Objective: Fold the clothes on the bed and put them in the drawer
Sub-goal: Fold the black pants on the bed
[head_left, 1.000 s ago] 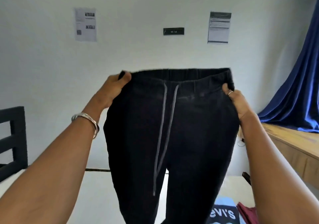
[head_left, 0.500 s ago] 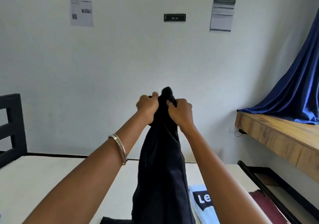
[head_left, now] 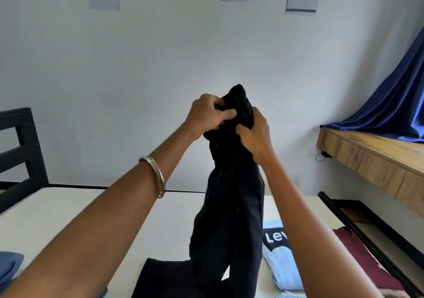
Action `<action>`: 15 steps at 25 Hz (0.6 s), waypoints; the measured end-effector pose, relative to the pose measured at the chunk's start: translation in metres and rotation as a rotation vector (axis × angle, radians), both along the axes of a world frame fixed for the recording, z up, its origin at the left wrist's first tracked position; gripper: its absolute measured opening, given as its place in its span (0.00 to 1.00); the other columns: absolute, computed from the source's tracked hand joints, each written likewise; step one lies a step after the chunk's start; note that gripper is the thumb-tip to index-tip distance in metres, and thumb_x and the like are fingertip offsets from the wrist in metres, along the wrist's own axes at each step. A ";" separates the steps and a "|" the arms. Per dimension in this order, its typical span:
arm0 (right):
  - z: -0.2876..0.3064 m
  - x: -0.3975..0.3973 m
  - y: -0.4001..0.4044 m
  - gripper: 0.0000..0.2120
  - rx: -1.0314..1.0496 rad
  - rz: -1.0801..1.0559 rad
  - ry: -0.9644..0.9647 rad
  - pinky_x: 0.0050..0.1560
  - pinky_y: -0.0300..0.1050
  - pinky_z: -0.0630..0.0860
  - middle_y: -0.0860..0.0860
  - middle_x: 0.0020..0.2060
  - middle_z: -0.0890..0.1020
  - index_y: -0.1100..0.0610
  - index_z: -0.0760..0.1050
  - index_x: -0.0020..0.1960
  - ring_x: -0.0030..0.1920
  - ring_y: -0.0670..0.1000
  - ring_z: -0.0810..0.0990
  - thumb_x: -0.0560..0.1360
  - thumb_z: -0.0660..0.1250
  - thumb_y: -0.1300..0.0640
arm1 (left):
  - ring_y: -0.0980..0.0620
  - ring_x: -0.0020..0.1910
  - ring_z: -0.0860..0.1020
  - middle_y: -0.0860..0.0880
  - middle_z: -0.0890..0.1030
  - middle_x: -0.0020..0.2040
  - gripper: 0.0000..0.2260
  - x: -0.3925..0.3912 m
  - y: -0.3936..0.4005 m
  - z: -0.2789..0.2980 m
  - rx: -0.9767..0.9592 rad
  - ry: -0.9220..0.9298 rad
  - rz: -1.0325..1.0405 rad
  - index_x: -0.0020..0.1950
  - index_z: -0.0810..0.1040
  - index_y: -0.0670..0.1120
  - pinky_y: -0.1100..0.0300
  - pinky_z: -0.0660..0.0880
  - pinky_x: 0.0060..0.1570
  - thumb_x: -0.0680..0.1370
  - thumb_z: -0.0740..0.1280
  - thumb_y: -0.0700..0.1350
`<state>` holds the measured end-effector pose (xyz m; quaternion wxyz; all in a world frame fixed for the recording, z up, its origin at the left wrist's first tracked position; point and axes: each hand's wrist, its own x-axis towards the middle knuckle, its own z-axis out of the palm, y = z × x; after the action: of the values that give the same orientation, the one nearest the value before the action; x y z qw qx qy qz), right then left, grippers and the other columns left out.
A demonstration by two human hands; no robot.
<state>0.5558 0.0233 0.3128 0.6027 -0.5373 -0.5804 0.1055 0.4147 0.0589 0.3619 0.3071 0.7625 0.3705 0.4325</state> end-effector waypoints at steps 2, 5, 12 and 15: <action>0.006 0.012 -0.007 0.18 -0.017 0.167 0.069 0.42 0.52 0.80 0.51 0.43 0.82 0.55 0.76 0.56 0.45 0.55 0.82 0.70 0.61 0.69 | 0.47 0.60 0.73 0.47 0.76 0.60 0.37 -0.006 0.011 -0.012 0.428 0.185 0.292 0.73 0.65 0.51 0.51 0.71 0.59 0.68 0.76 0.55; 0.008 0.014 -0.019 0.19 0.011 0.362 0.117 0.39 0.42 0.78 0.48 0.38 0.83 0.57 0.77 0.53 0.41 0.48 0.83 0.71 0.58 0.75 | 0.44 0.75 0.56 0.50 0.56 0.77 0.46 -0.011 0.022 -0.010 0.563 0.400 0.092 0.77 0.50 0.60 0.41 0.52 0.70 0.65 0.68 0.70; -0.035 0.042 -0.018 0.27 0.098 0.405 0.288 0.54 0.47 0.81 0.52 0.60 0.79 0.41 0.70 0.67 0.59 0.52 0.80 0.72 0.75 0.52 | 0.44 0.61 0.74 0.47 0.77 0.60 0.24 0.008 0.023 0.003 0.724 0.449 0.410 0.67 0.69 0.45 0.48 0.60 0.65 0.76 0.68 0.55; -0.097 0.053 -0.023 0.22 -0.260 0.382 0.208 0.47 0.42 0.79 0.48 0.49 0.85 0.52 0.78 0.58 0.54 0.54 0.83 0.66 0.80 0.53 | 0.45 0.64 0.72 0.48 0.76 0.62 0.22 0.006 0.025 0.029 0.796 0.365 0.645 0.69 0.68 0.47 0.43 0.52 0.71 0.78 0.65 0.52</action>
<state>0.6090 0.0006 0.2162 0.5542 -0.4772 -0.5880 0.3457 0.4204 0.0836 0.3907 -0.2229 0.7303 0.4403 0.4724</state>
